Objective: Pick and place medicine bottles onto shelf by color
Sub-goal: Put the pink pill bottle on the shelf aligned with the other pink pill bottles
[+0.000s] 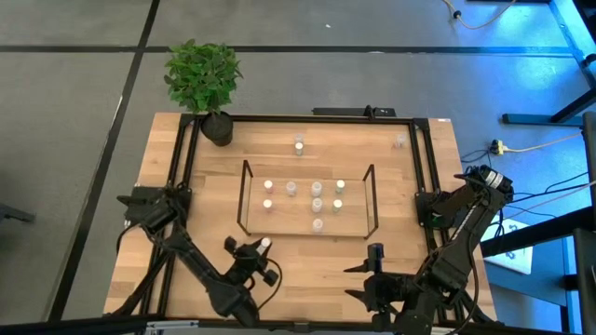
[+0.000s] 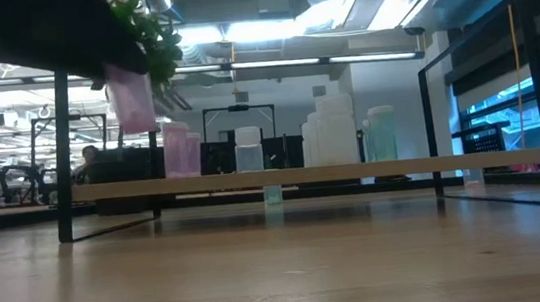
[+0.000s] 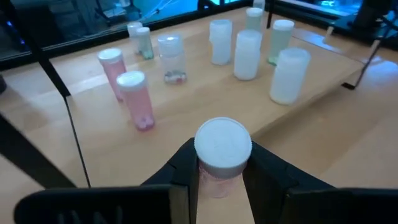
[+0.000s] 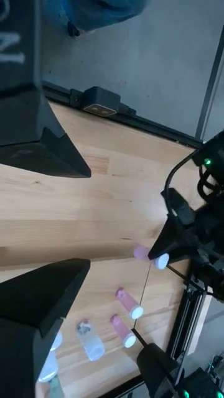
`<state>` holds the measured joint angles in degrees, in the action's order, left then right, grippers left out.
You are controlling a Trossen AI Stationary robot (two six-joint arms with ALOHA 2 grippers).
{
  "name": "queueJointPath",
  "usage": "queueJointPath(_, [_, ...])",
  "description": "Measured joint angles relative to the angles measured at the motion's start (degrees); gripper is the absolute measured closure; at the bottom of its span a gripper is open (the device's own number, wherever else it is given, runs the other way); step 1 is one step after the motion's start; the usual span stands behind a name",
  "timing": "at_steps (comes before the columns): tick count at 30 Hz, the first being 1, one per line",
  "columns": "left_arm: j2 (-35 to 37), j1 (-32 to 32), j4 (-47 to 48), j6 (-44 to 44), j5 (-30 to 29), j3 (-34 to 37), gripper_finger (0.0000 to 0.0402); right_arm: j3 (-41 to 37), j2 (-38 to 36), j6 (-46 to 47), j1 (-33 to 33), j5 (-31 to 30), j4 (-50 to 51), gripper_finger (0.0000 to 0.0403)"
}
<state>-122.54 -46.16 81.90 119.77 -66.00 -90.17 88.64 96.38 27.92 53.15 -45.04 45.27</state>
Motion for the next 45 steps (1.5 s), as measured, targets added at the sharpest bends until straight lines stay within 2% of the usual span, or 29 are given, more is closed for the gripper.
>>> queueJointPath(5, [0.0, 2.3, 0.6, -1.6, 0.9, 0.0, 0.0316, 0.0, 0.0, 0.2, 0.0, 0.0, 0.0, 0.0177])
queueJointPath(9, [0.0, 4.5, 0.0, -1.7, 6.9, 0.5, 0.0316, 0.0, 0.0, 0.1, 0.0, -1.8, 0.0, 0.0177])
queueJointPath(14, [0.1, 4.9, -0.4, -0.3, 5.8, 1.1, 0.0316, -1.9, 0.0, 0.2, 0.0, -4.9, -0.3, 0.0177])
queueJointPath(22, [0.1, 5.0, -0.5, 0.2, 6.9, 1.2, 0.0316, -6.1, 0.0, 0.5, -0.9, -5.0, -2.5, 0.0177])
queueJointPath(31, [0.1, 5.7, -0.5, 0.6, 6.7, 1.2, 0.0316, -6.3, 0.0, 1.8, -1.4, -7.0, -4.5, 0.0177])
queueJointPath(40, [0.1, 6.0, -0.4, 1.7, 6.7, 1.2, 0.0316, -6.3, 0.0, 1.7, -1.4, -6.8, -4.8, 0.0177])
queueJointPath(45, [0.1, 7.0, -0.3, 1.5, 6.7, 1.2, 0.0316, -6.2, 0.0, 1.6, -1.4, -2.9, -4.8, 0.0177])
